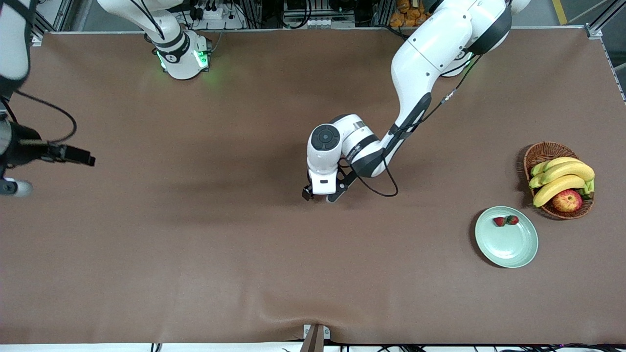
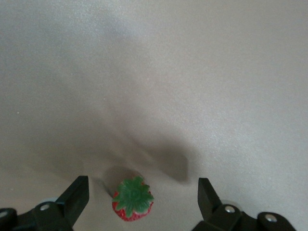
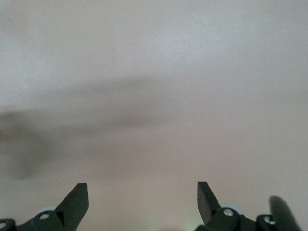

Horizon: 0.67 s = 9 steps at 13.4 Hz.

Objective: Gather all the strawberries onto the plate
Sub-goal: 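Grasp the strawberry with the left gripper while the right gripper withdraws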

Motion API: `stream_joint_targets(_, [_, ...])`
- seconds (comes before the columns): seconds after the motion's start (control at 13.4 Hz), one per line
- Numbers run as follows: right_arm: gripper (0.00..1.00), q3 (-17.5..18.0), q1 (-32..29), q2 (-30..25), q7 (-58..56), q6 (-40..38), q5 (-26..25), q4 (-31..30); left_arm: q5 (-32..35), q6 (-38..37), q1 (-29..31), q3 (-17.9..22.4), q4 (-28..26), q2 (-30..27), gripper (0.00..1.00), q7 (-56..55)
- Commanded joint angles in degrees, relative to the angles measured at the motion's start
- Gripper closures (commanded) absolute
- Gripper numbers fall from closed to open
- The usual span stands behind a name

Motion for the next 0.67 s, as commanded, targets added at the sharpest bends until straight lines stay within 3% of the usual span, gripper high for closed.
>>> stream_joint_targets(0.0, [0.00,0.38,-0.04,-7.45,-1.33,1.27,-2.10,-6.87,0.99,-0.38,-0.55,0.21,0.15,-0.07,0.00,-1.15])
stream_joint_targets(0.22, [0.00,0.46,-1.45,-8.78,-4.85,1.26,-2.37,-7.23,0.99,-0.91,-0.72,0.21,0.06,-0.07,0.00,-1.15])
stream_joint_targets(0.37, [0.00,0.55,-1.28,-8.52,-4.50,1.44,-2.28,-7.23,1.08,-1.00,-0.81,0.21,-0.03,-0.07,0.16,-1.06])
stream_joint_targets(0.6, [0.00,0.64,-0.84,-8.61,-4.50,0.91,-2.10,-7.84,1.08,-1.17,-0.81,0.21,-0.29,-0.16,0.25,-0.97])
